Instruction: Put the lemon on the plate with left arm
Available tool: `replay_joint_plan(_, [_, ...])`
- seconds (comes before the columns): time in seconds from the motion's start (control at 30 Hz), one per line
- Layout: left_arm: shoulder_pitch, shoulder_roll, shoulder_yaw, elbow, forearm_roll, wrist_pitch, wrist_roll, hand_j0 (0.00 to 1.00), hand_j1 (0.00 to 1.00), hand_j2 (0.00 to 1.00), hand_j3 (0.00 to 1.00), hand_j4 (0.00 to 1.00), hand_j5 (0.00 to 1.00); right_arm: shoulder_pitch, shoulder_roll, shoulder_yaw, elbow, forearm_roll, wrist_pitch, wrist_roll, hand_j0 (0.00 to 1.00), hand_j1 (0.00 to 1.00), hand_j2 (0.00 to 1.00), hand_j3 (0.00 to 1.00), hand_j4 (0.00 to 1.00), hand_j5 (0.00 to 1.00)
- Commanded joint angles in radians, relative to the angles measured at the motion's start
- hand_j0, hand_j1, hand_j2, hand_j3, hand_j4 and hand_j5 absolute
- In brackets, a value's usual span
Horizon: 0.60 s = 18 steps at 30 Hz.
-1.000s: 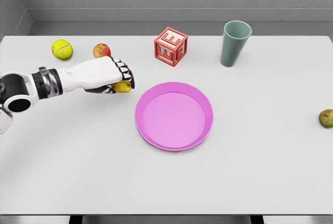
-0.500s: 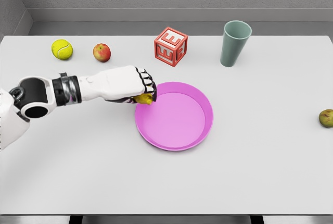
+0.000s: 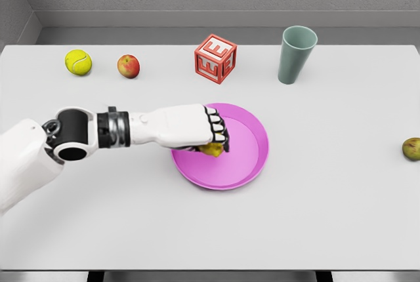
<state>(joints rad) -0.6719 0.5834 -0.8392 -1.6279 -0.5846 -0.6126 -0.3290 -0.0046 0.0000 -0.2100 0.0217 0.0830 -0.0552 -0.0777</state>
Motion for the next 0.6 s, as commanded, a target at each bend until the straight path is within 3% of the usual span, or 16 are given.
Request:
replay_joint_plan(0.0, [-0.002, -0.005, 0.0, 0.0, 0.011, 0.002, -0.004, 1.0, 1.0, 1.0, 1.0, 1.0, 1.0, 0.0, 0.0, 0.0, 0.0, 0.0, 0.0, 0.0, 1.0, 1.0, 1.0, 1.0, 1.0, 1.0])
replay_joint_plan(0.13, [-0.014, -0.001, 0.022, 0.002, 0.012, 0.002, -0.004, 1.0, 1.0, 1.0, 1.0, 1.0, 1.0, 0.0, 0.0, 0.0, 0.0, 0.0, 0.0, -0.001, 1.0, 1.0, 1.0, 1.0, 1.0, 1.0])
replay_joint_plan(0.17, [-0.014, 0.006, 0.069, 0.005, 0.011, 0.002, -0.004, 1.0, 1.0, 1.0, 1.0, 1.0, 1.0, 0.0, 0.0, 0.0, 0.001, 0.0, 0.0, -0.001, 1.0, 1.0, 1.0, 1.0, 1.0, 1.0])
replay_joint_plan(0.27, [-0.005, 0.044, 0.305, 0.054, 0.012, 0.002, -0.004, 1.0, 1.0, 1.0, 1.0, 1.0, 1.0, 0.0, 0.0, 0.0, 0.001, 0.0, 0.0, -0.001, 1.0, 1.0, 1.0, 1.0, 1.0, 1.0])
replay_joint_plan(0.3, [-0.005, 0.062, 0.353, 0.117, 0.012, 0.002, -0.004, 1.0, 1.0, 1.0, 1.0, 1.0, 1.0, 0.0, 0.0, 0.0, 0.0, 0.0, 0.0, -0.001, 1.0, 1.0, 1.0, 1.0, 1.0, 1.0])
replay_joint_plan(0.37, [0.002, 0.11, 0.456, 0.354, 0.017, 0.002, -0.004, 1.0, 1.0, 1.0, 1.0, 1.0, 1.0, 0.0, 0.0, 0.0, 0.0, 0.0, 0.0, -0.001, 1.0, 1.0, 1.0, 1.0, 1.0, 1.0])
replay_joint_plan(0.4, [0.002, 0.136, 0.468, 0.437, 0.04, 0.002, -0.004, 1.0, 1.0, 1.0, 1.0, 1.0, 1.0, 0.0, 0.0, 0.0, 0.0, 0.0, 0.0, 0.001, 1.0, 1.0, 1.0, 1.0, 1.0, 1.0])
replay_joint_plan(0.57, [0.041, 0.17, 0.465, 0.49, 0.042, 0.002, -0.007, 1.0, 1.0, 1.0, 1.0, 1.0, 1.0, 0.0, 0.0, 0.0, 0.0, 0.0, 0.0, -0.001, 1.0, 1.0, 1.0, 1.0, 1.0, 1.0])
